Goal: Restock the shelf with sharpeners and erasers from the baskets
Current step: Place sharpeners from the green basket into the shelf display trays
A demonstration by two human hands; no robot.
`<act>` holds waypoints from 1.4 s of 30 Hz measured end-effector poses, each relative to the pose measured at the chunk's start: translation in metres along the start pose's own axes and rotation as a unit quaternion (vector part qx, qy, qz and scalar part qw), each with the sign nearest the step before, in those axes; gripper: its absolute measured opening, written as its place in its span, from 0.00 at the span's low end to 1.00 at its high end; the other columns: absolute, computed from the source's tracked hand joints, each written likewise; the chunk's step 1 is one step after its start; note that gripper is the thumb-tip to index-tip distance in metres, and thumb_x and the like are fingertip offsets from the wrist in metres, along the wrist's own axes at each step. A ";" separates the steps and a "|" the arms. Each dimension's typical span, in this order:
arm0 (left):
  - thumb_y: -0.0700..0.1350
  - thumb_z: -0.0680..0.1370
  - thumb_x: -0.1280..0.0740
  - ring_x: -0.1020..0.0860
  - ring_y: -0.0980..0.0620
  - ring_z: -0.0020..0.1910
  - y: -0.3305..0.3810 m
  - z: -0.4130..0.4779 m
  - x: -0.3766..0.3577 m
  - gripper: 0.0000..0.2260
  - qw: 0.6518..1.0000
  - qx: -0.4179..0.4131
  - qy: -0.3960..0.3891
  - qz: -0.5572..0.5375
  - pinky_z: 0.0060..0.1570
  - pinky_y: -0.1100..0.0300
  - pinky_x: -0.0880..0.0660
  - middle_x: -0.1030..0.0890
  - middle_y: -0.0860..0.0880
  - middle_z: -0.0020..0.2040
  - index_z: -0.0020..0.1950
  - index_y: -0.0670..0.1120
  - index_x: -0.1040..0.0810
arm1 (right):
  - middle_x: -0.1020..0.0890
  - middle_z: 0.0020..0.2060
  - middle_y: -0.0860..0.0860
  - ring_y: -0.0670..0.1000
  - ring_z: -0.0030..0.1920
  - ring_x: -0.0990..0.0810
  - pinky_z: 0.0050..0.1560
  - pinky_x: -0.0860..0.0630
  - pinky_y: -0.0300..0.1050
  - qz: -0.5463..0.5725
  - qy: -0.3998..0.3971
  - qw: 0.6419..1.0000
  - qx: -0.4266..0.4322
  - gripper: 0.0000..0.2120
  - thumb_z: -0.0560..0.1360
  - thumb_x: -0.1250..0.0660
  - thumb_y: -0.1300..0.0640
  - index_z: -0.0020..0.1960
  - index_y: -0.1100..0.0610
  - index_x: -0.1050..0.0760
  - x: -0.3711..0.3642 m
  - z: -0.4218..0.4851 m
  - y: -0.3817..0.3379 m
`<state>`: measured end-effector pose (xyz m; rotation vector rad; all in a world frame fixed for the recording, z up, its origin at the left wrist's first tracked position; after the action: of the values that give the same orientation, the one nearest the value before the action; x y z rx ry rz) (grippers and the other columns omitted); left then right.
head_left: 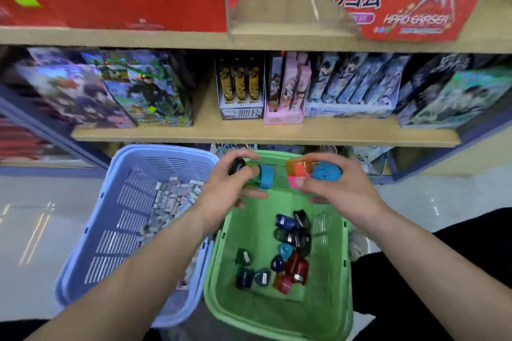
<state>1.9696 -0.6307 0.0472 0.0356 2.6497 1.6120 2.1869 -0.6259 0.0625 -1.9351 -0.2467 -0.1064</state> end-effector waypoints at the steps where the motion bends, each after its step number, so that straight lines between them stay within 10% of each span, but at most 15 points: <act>1: 0.39 0.82 0.35 0.13 0.41 0.44 0.005 -0.007 0.006 0.10 1.000 -0.004 0.002 -0.012 0.24 0.62 0.32 0.16 0.51 0.54 0.58 0.52 0.21 | 0.16 0.52 0.55 0.54 0.45 0.15 0.45 0.15 0.50 0.012 -0.012 1.000 0.004 0.20 0.67 0.19 0.60 0.57 0.50 0.17 -0.005 -0.008 -0.003; 11: 0.46 0.72 0.21 0.21 0.59 0.30 0.008 -0.039 0.028 0.18 0.994 -0.068 0.080 0.028 0.28 0.69 0.31 0.18 0.49 0.44 0.58 0.50 0.23 | 0.18 0.50 0.30 0.35 0.53 0.19 0.57 0.28 0.30 -0.072 -0.084 0.988 0.110 0.25 0.66 0.18 0.56 0.56 0.37 0.21 -0.056 -0.021 -0.012; 24: 0.41 0.77 0.26 0.30 0.64 0.22 0.001 -0.028 0.021 0.08 0.991 -0.093 -0.011 0.099 0.24 0.73 0.35 0.26 0.58 0.30 0.53 0.41 0.21 | 0.16 0.49 0.38 0.39 0.52 0.18 0.54 0.26 0.31 -0.081 -0.075 0.983 0.149 0.21 0.64 0.17 0.58 0.53 0.43 0.17 -0.061 -0.019 -0.011; 31: 0.59 0.64 0.22 0.21 0.54 0.43 0.001 -0.025 0.021 0.23 0.988 -0.113 -0.006 0.107 0.49 0.56 0.24 0.18 0.45 0.44 0.51 0.47 0.19 | 0.16 0.46 0.40 0.41 0.48 0.18 0.50 0.26 0.32 -0.072 -0.065 0.983 0.156 0.19 0.63 0.16 0.58 0.49 0.44 0.17 -0.064 -0.015 -0.013; 37: 0.53 0.68 0.19 0.25 0.59 0.35 0.010 -0.023 0.035 0.20 0.989 -0.111 0.021 0.095 0.38 0.69 0.29 0.21 0.52 0.38 0.51 0.43 0.20 | 0.24 0.33 0.42 0.43 0.34 0.27 0.38 0.31 0.39 -0.047 -0.089 0.991 0.087 0.16 0.64 0.16 0.55 0.42 0.49 0.23 -0.058 -0.004 -0.009; 42: 0.45 0.74 0.24 0.30 0.62 0.27 0.027 -0.025 0.052 0.11 0.988 -0.120 0.039 0.092 0.30 0.71 0.33 0.25 0.54 0.35 0.51 0.41 0.21 | 0.24 0.52 0.57 0.55 0.47 0.20 0.49 0.21 0.48 0.161 -0.164 0.973 -0.018 0.18 0.69 0.29 0.63 0.57 0.53 0.27 -0.065 0.000 -0.011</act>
<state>1.9162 -0.6381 0.0815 0.2209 2.5520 2.0203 2.1213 -0.6297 0.0602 -1.9967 -0.1458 0.4298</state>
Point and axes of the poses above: each hand's wrist, its own z-axis towards the middle knuckle, its own x-axis out of the back of the hand, y = z × x, the point moved 5 cm from there along z, towards the middle knuckle
